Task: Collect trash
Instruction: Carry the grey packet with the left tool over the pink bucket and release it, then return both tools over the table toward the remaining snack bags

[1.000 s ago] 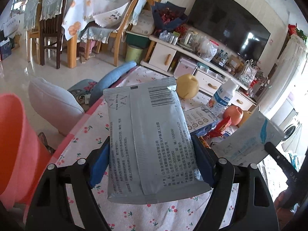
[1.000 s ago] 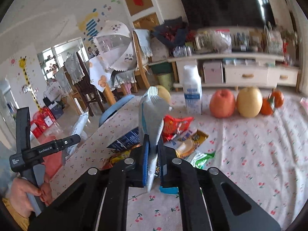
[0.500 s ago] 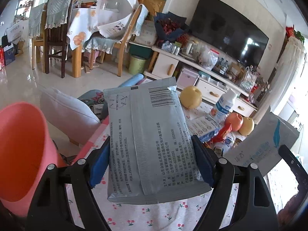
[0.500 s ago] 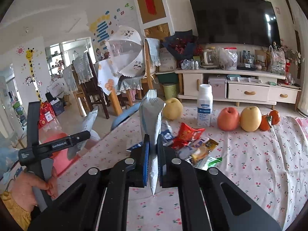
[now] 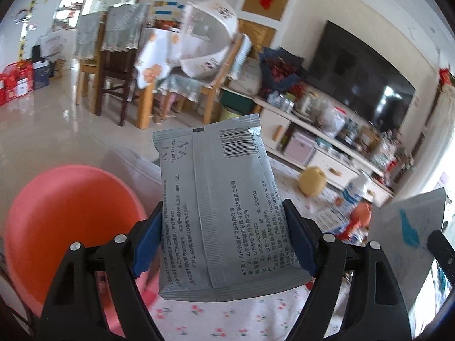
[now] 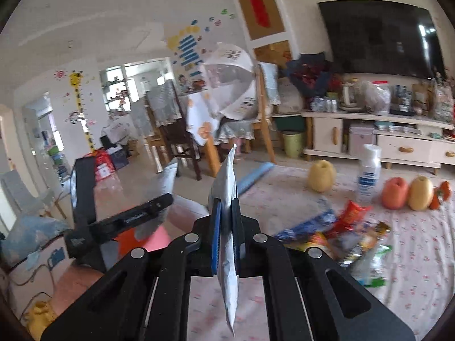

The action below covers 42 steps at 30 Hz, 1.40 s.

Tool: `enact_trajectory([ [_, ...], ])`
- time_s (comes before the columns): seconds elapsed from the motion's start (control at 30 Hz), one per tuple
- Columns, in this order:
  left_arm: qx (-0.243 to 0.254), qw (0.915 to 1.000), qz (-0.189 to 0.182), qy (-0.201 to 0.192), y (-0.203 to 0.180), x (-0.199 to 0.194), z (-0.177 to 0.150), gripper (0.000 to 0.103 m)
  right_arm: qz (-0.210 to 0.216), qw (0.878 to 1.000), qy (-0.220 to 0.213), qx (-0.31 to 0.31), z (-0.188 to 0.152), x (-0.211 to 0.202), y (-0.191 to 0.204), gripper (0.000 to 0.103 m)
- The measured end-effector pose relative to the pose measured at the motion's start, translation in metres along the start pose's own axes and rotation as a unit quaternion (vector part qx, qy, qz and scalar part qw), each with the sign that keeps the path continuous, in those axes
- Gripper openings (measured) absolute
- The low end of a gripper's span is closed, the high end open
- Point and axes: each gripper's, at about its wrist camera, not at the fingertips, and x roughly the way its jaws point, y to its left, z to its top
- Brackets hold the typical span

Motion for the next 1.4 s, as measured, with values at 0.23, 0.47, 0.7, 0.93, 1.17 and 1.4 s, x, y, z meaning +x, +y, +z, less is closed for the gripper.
enact_trajectory([
  [0.23, -0.061, 0.9969, 0.049, -0.011, 0.060, -0.010, 0.014, 0.080, 0.051, 0.999, 0.018, -0.006, 0.002, 0.044, 0.055, 0.008],
  [0.47, -0.102, 0.9919, 0.076, -0.001, 0.100, -0.009, 0.022, 0.080, 0.081, 0.996, 0.040, -0.003, 0.006, 0.088, 0.092, 0.007],
  [0.7, -0.141, 0.9852, 0.098, 0.007, 0.131, -0.008, 0.025, 0.080, 0.123, 0.991, 0.050, 0.020, 0.015, 0.131, 0.127, 0.007],
  [0.93, -0.161, 0.9759, 0.144, 0.032, 0.151, -0.004, 0.023, 0.083, 0.121, 0.984, 0.105, 0.075, -0.003, 0.180, 0.135, 0.012],
  [1.17, -0.127, 0.9778, 0.163, 0.037, 0.142, -0.003, 0.024, 0.086, 0.064, 0.988, 0.110, 0.091, -0.027, 0.168, 0.105, 0.064],
  [1.4, -0.066, 0.9874, 0.144, 0.003, 0.108, -0.006, 0.025, 0.086, -0.004, 0.995, 0.096, 0.037, -0.042, 0.128, 0.089, 0.089],
])
